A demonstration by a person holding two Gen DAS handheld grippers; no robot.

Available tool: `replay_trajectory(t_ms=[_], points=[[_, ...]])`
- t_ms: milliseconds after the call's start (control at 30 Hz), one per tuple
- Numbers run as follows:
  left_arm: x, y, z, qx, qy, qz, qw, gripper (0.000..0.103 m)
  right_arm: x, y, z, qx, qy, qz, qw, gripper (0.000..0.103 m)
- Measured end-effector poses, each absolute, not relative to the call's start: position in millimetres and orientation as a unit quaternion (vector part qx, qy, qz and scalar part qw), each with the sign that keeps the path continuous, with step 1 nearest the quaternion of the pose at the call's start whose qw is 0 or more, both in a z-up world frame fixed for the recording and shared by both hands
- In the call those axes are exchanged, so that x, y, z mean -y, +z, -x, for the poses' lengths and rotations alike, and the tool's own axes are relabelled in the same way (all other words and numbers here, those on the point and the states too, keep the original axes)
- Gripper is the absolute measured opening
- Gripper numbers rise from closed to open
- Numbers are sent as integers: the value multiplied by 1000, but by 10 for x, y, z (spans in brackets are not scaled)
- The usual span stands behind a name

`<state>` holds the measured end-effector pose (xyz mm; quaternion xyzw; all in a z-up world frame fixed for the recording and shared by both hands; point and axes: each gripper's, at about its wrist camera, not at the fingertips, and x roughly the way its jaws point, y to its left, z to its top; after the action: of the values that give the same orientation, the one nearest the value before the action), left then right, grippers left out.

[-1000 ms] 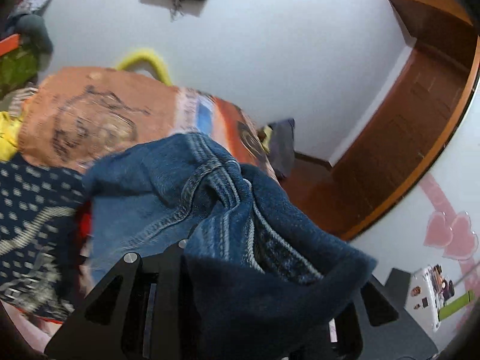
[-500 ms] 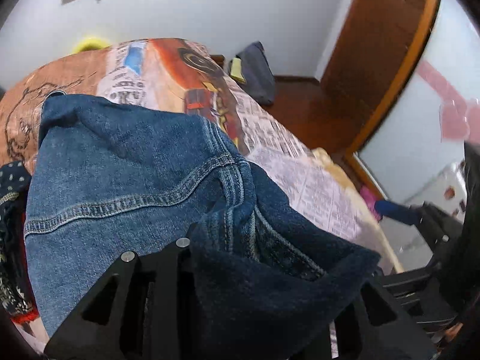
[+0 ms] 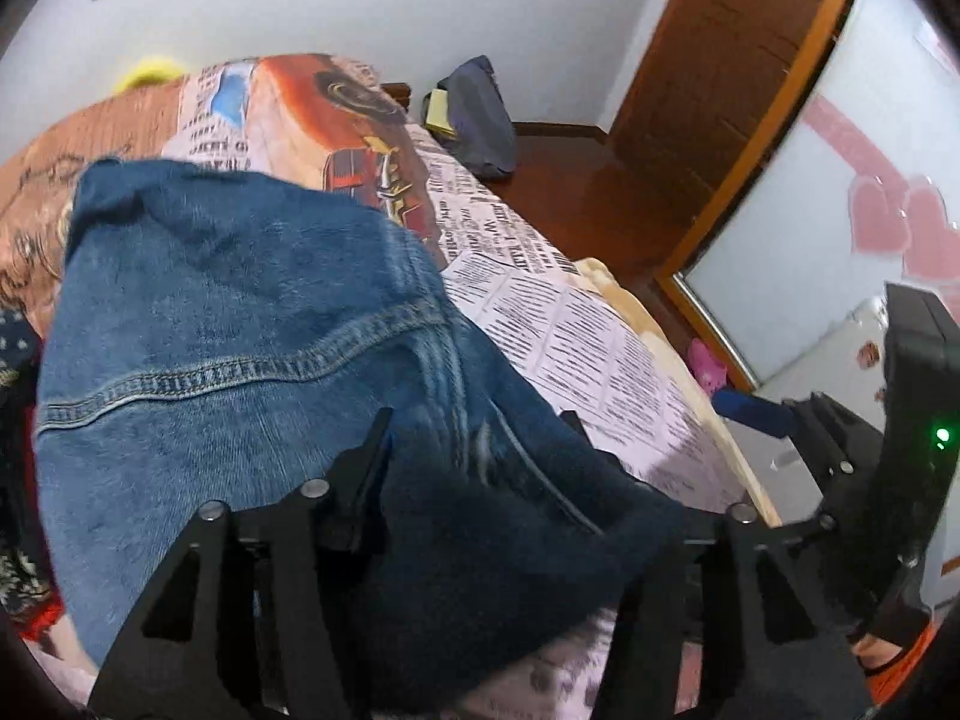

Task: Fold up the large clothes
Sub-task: 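Fold the lifted jacket over onto itself and open the left tool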

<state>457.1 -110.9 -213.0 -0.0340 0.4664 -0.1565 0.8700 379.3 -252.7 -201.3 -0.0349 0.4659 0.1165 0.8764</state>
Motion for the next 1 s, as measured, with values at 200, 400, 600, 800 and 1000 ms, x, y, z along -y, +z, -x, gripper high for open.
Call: replay_trajectory(t_ms=[200,400,600,800,1000], points=[[977,-1851,-4300,-461,-187,25,867,56,2478,-1862,-3671,-452,126,44,882,93],[560,-1490,-4016,-414,-163,-1,895,62,2328,-1622,-3575,-422,140,59,894,93],[-58,-1366,-3928,-393,-96,-10,915,68,2106,-1417,-3524,-379,125,99,912,93],[-543,-1760,-3981,-429,-39,-21,902,68,1972,-1305,-3508,-340,105,136,924,93],[-550,-2316,-4043,-472,-39,-19,880,69,1991,-1180,-3579,-346,137,80,925,93]])
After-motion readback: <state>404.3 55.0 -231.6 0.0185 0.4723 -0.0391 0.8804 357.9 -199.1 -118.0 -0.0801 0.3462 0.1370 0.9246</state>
